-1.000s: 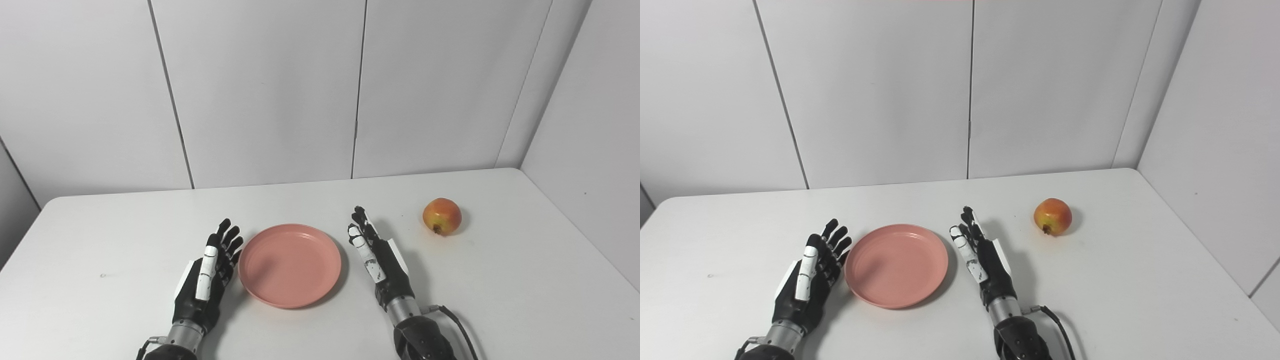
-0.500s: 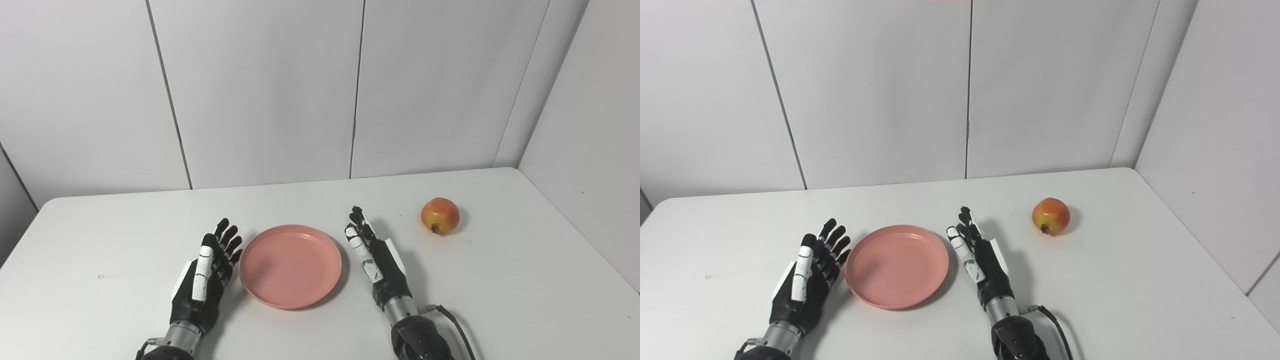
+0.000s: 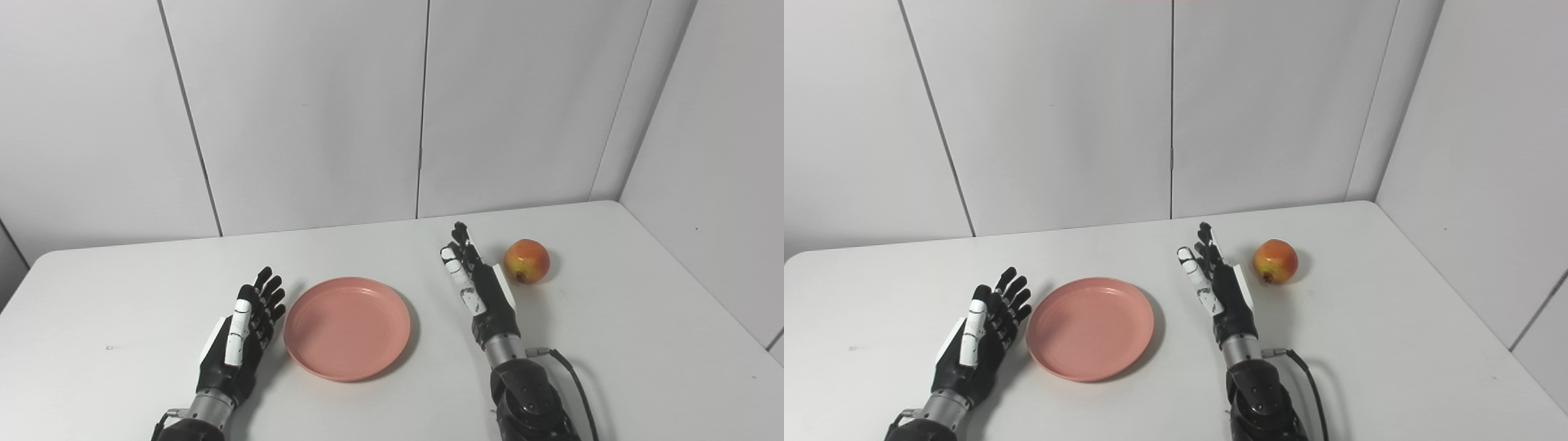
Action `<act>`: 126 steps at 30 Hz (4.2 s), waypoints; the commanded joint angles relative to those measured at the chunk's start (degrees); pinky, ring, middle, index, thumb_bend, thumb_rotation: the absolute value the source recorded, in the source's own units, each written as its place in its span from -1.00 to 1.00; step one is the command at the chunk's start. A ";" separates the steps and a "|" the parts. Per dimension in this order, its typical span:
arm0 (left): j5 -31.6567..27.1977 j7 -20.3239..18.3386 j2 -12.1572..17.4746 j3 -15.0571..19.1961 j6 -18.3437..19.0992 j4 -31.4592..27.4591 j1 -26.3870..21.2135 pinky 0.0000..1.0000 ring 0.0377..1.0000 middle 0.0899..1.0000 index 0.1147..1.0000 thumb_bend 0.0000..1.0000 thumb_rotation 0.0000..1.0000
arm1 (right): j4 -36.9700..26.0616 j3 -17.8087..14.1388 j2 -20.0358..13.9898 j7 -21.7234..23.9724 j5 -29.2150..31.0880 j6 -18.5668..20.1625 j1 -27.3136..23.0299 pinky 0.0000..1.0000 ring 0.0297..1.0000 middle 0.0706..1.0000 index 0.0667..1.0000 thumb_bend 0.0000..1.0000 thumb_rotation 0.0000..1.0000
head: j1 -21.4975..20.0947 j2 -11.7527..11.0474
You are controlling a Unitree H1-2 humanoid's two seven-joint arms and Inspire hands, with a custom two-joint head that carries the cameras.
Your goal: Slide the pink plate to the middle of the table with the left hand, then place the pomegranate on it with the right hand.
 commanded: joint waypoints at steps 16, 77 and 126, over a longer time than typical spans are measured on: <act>3.88 2.68 -0.82 0.24 -4.16 4.90 -2.50 1.00 1.00 1.00 1.00 0.37 1.00 | -4.07 -2.94 -11.50 -9.09 -15.79 -0.43 -4.40 0.78 0.83 0.85 0.89 0.31 0.25 | 0.09 0.02; 0.89 -1.91 0.06 0.72 -5.46 6.31 -2.11 1.00 1.00 1.00 1.00 0.37 1.00 | 7.98 4.03 -17.47 -4.08 -20.65 18.37 -6.60 0.45 0.64 0.68 0.67 0.63 -0.77 | -2.43 -1.45; 4.23 2.52 -2.51 0.57 -7.39 6.31 -1.44 0.88 0.95 0.97 0.96 0.30 1.00 | -4.10 7.55 -11.30 -14.70 -20.58 4.05 -3.44 -0.23 -0.12 -0.17 -0.01 0.04 -1.00 | 1.19 -0.32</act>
